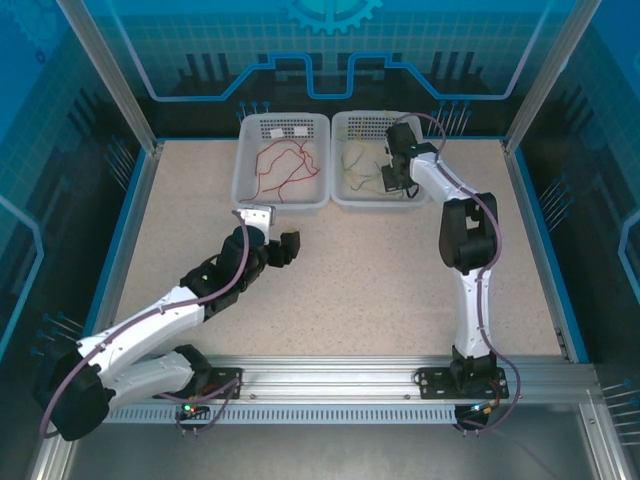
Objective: Untangle the cables
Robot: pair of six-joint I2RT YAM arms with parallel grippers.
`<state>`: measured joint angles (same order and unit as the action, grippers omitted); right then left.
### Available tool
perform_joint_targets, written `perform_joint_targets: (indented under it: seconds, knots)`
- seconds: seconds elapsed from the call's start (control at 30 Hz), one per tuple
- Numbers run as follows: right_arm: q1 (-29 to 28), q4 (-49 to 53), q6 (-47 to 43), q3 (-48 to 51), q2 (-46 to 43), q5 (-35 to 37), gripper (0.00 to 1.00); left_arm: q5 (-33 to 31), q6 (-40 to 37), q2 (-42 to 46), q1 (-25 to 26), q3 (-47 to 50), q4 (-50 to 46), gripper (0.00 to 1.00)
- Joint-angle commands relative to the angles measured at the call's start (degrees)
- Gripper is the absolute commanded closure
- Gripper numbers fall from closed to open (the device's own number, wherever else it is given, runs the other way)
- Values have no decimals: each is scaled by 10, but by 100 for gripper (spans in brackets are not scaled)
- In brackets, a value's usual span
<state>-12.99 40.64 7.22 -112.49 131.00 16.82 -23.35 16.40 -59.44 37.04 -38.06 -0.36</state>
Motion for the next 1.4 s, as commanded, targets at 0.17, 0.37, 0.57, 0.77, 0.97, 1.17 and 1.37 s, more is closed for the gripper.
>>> perform_joint_targets:
  seconds: [0.17, 0.37, 0.57, 0.77, 0.97, 1.17, 1.37]
  knots:
    - [-8, 50, -13, -49, 52, -15, 100, -8, -10, -2, 2, 7, 18, 21]
    - [-9, 65, -15, -71, 67, -16, 100, -10, -12, -12, 2, 9, 22, 21]
    - [-14, 43, -14, -45, 26, -10, 100, -7, -12, -23, 2, 2, 23, 21]
    - [-19, 36, -18, -43, -26, -15, 85, -9, -15, -24, 2, 0, 29, 21]
    - [-25, 34, -20, -38, -69, -12, 72, -11, -16, -24, 2, -2, 32, 21]
    - [-32, 26, -17, -7, -125, 2, 59, -15, -22, -25, 1, -1, 36, 20]
    - [-32, 29, -26, 13, -155, 4, 48, -21, -25, -29, -1, 1, 41, 17]
